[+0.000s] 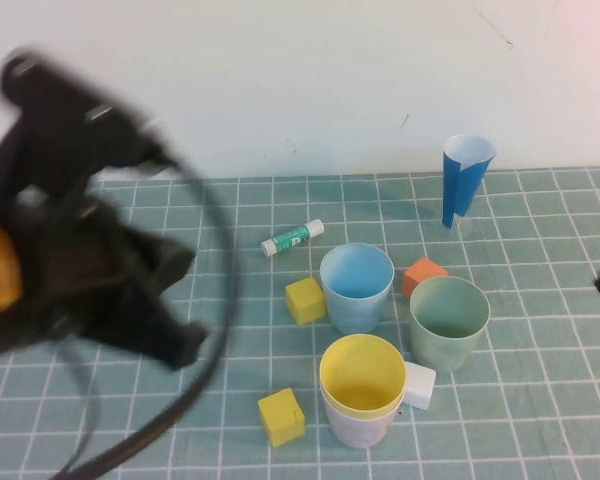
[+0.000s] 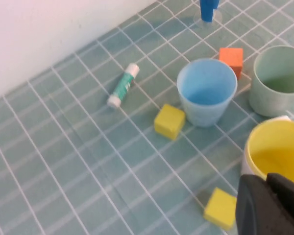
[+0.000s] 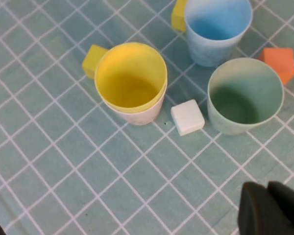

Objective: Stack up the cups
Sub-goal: Pick up the blue cup

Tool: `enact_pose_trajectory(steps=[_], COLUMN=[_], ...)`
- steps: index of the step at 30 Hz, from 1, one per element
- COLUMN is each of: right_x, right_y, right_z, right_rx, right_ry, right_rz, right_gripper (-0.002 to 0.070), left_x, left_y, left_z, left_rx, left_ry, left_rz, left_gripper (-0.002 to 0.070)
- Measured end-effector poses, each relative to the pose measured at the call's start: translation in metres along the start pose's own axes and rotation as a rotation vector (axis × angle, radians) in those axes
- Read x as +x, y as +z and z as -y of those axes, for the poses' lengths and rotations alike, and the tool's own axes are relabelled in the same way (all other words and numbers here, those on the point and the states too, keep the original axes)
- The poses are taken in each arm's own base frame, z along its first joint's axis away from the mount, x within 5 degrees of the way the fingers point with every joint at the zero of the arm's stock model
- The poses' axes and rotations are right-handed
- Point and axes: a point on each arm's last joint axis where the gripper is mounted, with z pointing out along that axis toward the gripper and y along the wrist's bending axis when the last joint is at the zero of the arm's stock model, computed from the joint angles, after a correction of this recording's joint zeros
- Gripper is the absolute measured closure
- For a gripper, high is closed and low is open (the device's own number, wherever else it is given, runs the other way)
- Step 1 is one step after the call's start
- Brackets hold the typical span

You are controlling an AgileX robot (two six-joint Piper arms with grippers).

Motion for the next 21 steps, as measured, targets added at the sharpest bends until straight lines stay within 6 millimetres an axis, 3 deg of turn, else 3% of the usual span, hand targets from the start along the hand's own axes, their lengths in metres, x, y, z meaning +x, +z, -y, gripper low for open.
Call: enact_pose_trajectory(steps=[9, 17, 21], right_x=[-0.066, -0.118, -0.13], right_y=[0.048, 0.11, 0.138], right_z=[0.024, 0.025, 0.02], right_rx=[-0.041, 0.012, 0.014], right_ry=[-0.098, -0.229, -0.278], right_rz=[-0.244, -0.315, -0.344], right_gripper=[0.0656, 0.0644, 0.0558], left_x=[0.056, 0.075, 0.08], left_y=[-0.024, -0.044, -0.047], left_z=[-0.009, -0.015, -0.016], left_rx=[-0.031, -0.064, -0.068], left_ry=[-0.093, -0.124, -0.124], left_rz=[0.011, 0.048, 0.048], left_gripper=[0.0675, 0.0676, 0.0676])
